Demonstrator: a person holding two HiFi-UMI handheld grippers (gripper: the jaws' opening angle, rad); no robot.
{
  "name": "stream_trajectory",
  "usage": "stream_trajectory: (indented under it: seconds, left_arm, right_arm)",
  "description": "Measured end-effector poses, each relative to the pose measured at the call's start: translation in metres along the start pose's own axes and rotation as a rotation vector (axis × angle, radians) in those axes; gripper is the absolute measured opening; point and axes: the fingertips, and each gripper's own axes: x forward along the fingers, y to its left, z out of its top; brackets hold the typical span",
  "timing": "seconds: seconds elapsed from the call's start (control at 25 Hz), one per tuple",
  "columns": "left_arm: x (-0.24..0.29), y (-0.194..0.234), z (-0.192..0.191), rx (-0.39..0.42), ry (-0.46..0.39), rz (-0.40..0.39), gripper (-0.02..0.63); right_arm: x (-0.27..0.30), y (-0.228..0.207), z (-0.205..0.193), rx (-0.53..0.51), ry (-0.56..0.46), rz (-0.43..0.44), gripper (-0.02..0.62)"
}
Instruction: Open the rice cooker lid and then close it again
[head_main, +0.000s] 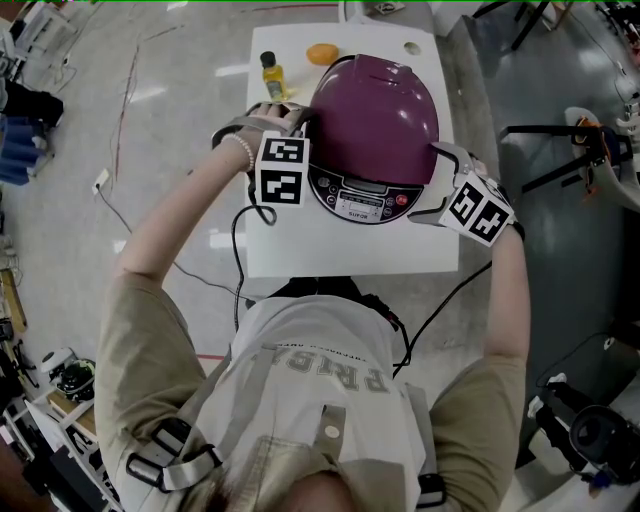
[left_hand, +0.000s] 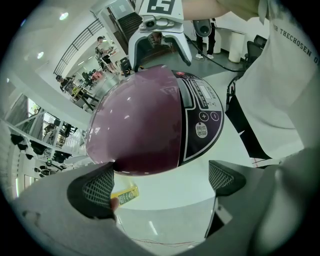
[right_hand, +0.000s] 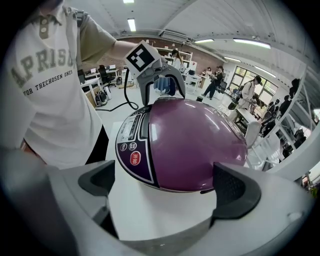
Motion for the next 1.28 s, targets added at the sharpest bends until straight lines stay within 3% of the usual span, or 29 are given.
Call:
stream_trajectory:
  seconds: [0.76,0.96,1.28]
  left_arm:
    - [0.008,-0.005,-0.005,0.047,0.04,-0.006,0.6]
    - [0.007,-0.009,-0.009,0.08,0.087,-0.055,0.6]
    - [0.009,-0.009,-0.013,0.12,0.133,-0.059,0.6]
  right_arm:
    - [0.006,0.003,-0.002,0.004,0.003,0.043,0.581]
    - [0.008,0.006,-0.008,-0.034,0.082,0.067,0.581]
    - [0.013,0.006,-0.016,-0.067,0.129,0.053,0.581]
